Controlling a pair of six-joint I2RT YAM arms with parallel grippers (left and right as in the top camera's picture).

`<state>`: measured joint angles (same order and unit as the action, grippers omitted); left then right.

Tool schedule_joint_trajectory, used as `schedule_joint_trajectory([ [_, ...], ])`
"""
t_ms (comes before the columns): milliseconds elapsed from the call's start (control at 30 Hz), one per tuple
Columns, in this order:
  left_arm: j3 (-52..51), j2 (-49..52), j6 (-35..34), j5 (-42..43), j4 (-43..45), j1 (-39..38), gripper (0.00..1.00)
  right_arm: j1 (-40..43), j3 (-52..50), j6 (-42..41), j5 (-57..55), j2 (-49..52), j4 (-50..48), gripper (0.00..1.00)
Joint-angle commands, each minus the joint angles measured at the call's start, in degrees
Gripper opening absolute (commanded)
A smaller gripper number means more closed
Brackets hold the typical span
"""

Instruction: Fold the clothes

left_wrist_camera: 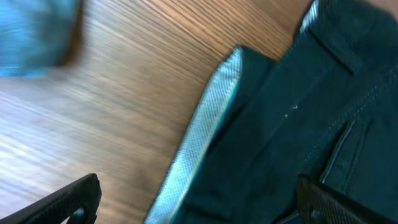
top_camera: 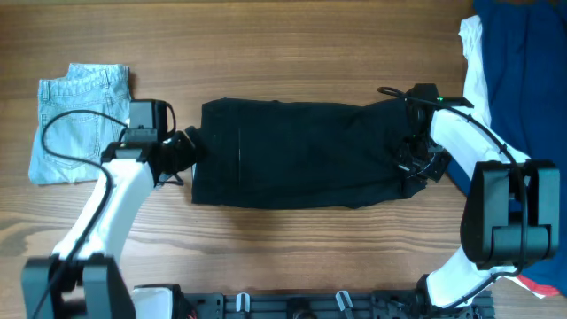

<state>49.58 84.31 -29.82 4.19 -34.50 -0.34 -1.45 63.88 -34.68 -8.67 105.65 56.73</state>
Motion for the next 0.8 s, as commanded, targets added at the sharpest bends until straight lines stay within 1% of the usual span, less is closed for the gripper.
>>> schedule_joint_trajectory([
  [0,-0.1,5.6,1.4,9.9,2.4,0.2,1.00,0.0,-0.6,0.1,-1.4,-1.5,-0.3,0.11],
  [100,-0.1,8.4,1.6,12.8,3.8,0.2,1.00,0.0,-0.6,0.2,-1.4,-1.5,-0.4,0.11],
  [267,-0.1,12.9,1.6,12.7,4.1,0.2,1.00,0.0,-0.6,0.2,-1.2,-1.5,-0.5,0.11],
  [367,-0.1,15.3,1.6,12.8,4.1,0.2,0.95,0.0,-0.6,0.2,-0.6,-1.5,-0.6,0.11],
  [400,-0.1,15.8,1.6,13.2,4.2,0.2,0.91,0.0,-0.6,0.2,-0.5,-1.5,-0.6,0.11],
  [433,-0.1,16.2,1.7,14.0,4.3,0.2,0.80,0.0,-0.6,0.2,-0.5,-1.5,-0.7,0.11],
  [467,-0.1,16.3,2.9,15.1,4.6,0.2,0.68,0.0,-0.6,0.2,-0.4,-1.5,-0.8,0.11],
  [500,-0.1,16.3,4.8,17.5,5.2,0.2,0.42,0.0,-0.6,0.2,-0.3,-1.5,-0.9,0.11],
  [533,-0.1,16.2,5.7,18.6,5.5,0.2,0.31,0.0,-0.6,0.2,-0.3,-1.5,-0.9,0.12],
  [633,-0.1,16.2,7.3,18.7,5.7,0.2,0.15,0.0,-0.6,0.3,-0.4,-1.5,-1.0,0.14],
  [700,0.0,16.0,9.3,17.2,5.6,0.3,0.09,0.0,-0.6,0.7,-0.4,-1.5,-1.2,0.19],
  [767,0.3,15.2,10.1,13.5,4.9,0.6,0.06,0.0,-0.6,1.8,-0.4,-1.5,-1.8,0.24],
])
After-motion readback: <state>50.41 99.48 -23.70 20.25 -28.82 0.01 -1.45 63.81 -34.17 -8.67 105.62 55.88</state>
